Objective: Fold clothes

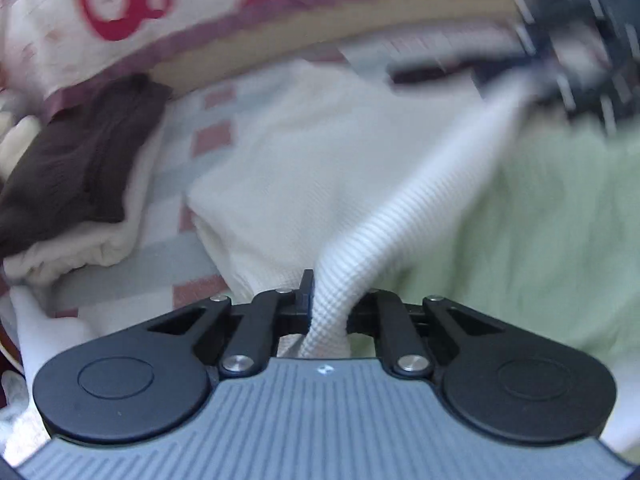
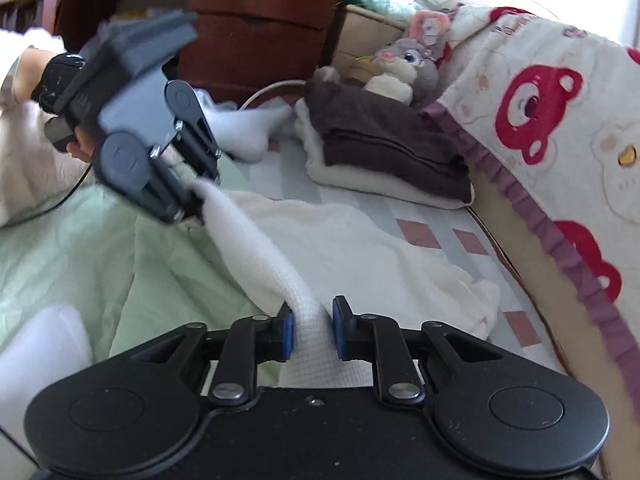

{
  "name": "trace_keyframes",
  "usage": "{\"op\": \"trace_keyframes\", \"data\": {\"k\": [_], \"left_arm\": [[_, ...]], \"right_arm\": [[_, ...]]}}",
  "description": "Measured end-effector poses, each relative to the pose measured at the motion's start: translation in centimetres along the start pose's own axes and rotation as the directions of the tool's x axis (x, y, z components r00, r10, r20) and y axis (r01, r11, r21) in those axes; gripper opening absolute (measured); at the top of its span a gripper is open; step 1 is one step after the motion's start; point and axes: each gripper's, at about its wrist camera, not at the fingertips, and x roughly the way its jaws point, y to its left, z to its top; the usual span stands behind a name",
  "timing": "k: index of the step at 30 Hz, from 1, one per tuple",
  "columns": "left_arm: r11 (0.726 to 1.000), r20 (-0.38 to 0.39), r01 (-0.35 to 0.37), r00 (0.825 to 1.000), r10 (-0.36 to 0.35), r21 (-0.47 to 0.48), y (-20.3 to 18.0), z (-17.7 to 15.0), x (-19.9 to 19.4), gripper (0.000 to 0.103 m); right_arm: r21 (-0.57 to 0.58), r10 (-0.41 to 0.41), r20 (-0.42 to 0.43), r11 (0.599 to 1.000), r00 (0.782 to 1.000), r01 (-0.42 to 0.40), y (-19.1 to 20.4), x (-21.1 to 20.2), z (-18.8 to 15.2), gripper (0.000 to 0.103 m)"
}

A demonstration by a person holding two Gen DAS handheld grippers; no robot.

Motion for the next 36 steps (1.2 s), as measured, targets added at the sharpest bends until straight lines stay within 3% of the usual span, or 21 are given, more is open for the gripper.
{"op": "trace_keyframes", "data": {"k": [3, 6, 10, 13, 16, 17, 19, 23, 26, 31, 33, 36], "left_arm": [[0.996, 0.035, 0.010, 0.999, -0.007, -0.089, 1.6, 1.8, -0.5, 0.010], [0.987, 0.058, 0.016, 0.998, -0.007, -0.157, 2.5, 3.0, -0.8, 0.010], [0.972, 0.062, 0.031, 0.998, -0.017, -0.233, 3.6, 3.2, -0.3, 0.010], [0.961, 0.068, 0.046, 0.997, -0.028, -0.271, 4.5, 3.1, 0.2, 0.010], [0.956, 0.077, 0.046, 0.997, -0.025, -0.288, 4.7, 2.6, 0.4, 0.010], [0.955, 0.082, 0.044, 0.996, -0.020, -0.293, 4.6, 2.3, 0.3, 0.010], [0.956, 0.086, 0.022, 0.996, 0.003, -0.292, 4.4, 1.7, 0.0, 0.010], [0.964, 0.099, -0.009, 0.994, 0.037, -0.267, 3.7, 0.5, -2.7, 0.009], [0.976, 0.141, 0.010, 0.990, 0.022, -0.220, 2.6, -0.8, -6.6, 0.009], [0.985, 0.096, 0.041, 0.995, -0.026, -0.168, 1.0, -2.4, -8.2, 0.010], [0.988, 0.087, 0.029, 0.996, -0.016, -0.152, 1.1, -1.7, -7.6, 0.010], [0.980, 0.087, 0.061, 0.995, -0.045, -0.188, 3.3, 0.2, -6.5, 0.010]], "right_arm": [[-0.016, -0.040, 0.028, 0.999, 0.999, 0.040, 1.3, 0.2, -1.3, 0.049], [-0.050, -0.103, 0.053, 0.993, 0.993, 0.106, 3.0, 0.3, -2.6, 0.056], [-0.156, -0.154, 0.102, 0.973, 0.983, 0.168, 5.4, 0.1, -4.2, 0.057], [-0.255, -0.190, 0.095, 0.944, 0.977, 0.208, 6.6, 0.9, -5.0, 0.069], [-0.311, -0.241, 0.086, 0.915, 0.967, 0.256, 6.3, 2.4, -5.2, 0.067], [-0.291, -0.230, 0.078, 0.925, 0.970, 0.243, 5.9, 2.4, -5.0, 0.066], [-0.218, -0.181, 0.064, 0.957, 0.981, 0.190, 5.1, 1.6, -4.5, 0.039], [-0.067, -0.077, 0.047, 0.994, 0.996, 0.080, 3.5, 0.0, -3.6, 0.032], [0.048, 0.002, 0.045, 0.999, 0.999, -0.004, 2.4, -1.2, -2.9, 0.031], [0.236, 0.132, 0.062, 0.961, 0.989, -0.143, 0.4, -3.2, -1.7, 0.032], [0.309, 0.183, 0.076, 0.930, 0.980, -0.197, -0.3, -4.0, -1.2, 0.031], [0.458, 0.184, 0.082, 0.866, 0.979, -0.201, -3.2, -2.4, -1.9, 0.033]]}}
